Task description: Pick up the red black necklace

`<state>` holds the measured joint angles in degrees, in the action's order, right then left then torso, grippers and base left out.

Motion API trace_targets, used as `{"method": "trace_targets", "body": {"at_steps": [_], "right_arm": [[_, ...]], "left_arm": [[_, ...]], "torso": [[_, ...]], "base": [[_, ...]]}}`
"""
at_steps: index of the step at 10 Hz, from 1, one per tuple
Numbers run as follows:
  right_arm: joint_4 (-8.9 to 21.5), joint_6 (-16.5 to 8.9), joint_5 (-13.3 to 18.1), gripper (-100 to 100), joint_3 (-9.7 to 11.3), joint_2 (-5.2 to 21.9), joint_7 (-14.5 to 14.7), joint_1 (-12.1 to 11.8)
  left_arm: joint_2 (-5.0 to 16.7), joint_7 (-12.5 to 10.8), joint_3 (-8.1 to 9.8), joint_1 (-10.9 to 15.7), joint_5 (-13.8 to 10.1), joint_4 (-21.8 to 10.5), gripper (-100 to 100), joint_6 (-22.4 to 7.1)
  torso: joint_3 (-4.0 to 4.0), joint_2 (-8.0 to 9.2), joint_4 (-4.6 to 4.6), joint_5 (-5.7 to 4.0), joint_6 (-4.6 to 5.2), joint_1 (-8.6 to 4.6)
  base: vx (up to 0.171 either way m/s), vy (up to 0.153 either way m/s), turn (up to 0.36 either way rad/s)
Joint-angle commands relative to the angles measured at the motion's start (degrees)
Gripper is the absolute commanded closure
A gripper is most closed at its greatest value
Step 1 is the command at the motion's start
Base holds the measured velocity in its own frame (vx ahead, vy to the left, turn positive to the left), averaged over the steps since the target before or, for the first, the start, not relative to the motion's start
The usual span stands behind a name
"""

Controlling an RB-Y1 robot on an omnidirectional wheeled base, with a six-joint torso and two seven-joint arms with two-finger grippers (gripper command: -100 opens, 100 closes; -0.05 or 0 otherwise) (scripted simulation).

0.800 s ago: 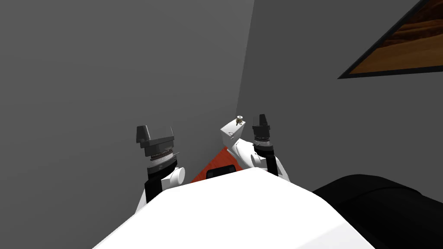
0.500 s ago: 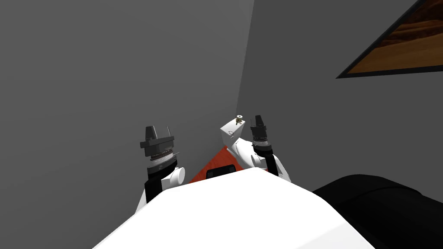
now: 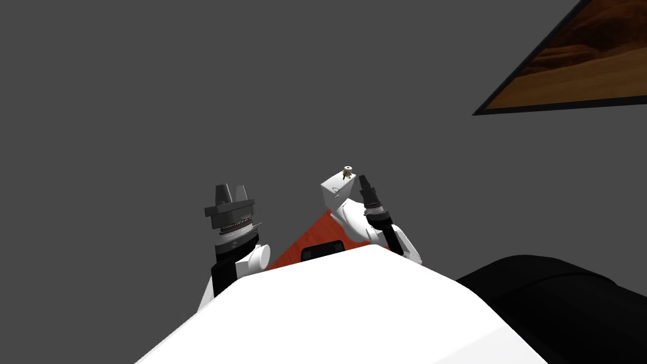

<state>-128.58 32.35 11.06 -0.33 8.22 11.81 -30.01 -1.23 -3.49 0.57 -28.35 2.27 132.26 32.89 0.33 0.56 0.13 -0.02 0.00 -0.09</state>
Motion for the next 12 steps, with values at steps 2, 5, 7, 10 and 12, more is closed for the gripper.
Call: {"method": "trace_targets", "body": {"at_steps": [2,5,7,10,12], "right_arm": [[2.71,-2.14,2.8,-100,1.92,2.06,2.75,0.14],[5.42,-3.79,4.97,-100,2.89,3.93,4.78,0.59],[8.53,-5.51,7.21,-100,3.65,5.97,6.85,1.27],[13.9,-8.08,10.59,-100,4.45,9.37,9.87,2.63],[15.86,-8.91,11.69,-100,4.63,10.57,10.8,3.16]], "left_arm": [[0.0,0.0,0.0,0.0,0.0,0.0,0,0.0],[0.0,0.0,0.0,0.0,0.0,0.0,0,0.0],[0.0,0.0,0.0,-0.01,0.0,0.0,0,0.0],[0.0,0.0,0.0,-0.01,0.0,0.0,0,0.0],[0.0,0.0,0.0,-0.01,0.0,0.0,0,0.0]], "torso": [[0.02,0.04,0.01,-0.01,0.0,-0.04],[0.02,0.03,0.01,-0.02,0.0,-0.09],[-0.15,-0.28,-0.05,0.0,0.0,0.01],[-0.13,-0.23,-0.05,-0.01,0.0,-0.02],[-0.18,-0.32,-0.06,0.01,0.0,0.04]], "base": [[-0.159,-0.025,0.024],[-0.132,-0.032,0.023],[-0.072,-0.017,0.042],[-0.09,-0.018,0.081],[-0.048,-0.004,0.064]]}}
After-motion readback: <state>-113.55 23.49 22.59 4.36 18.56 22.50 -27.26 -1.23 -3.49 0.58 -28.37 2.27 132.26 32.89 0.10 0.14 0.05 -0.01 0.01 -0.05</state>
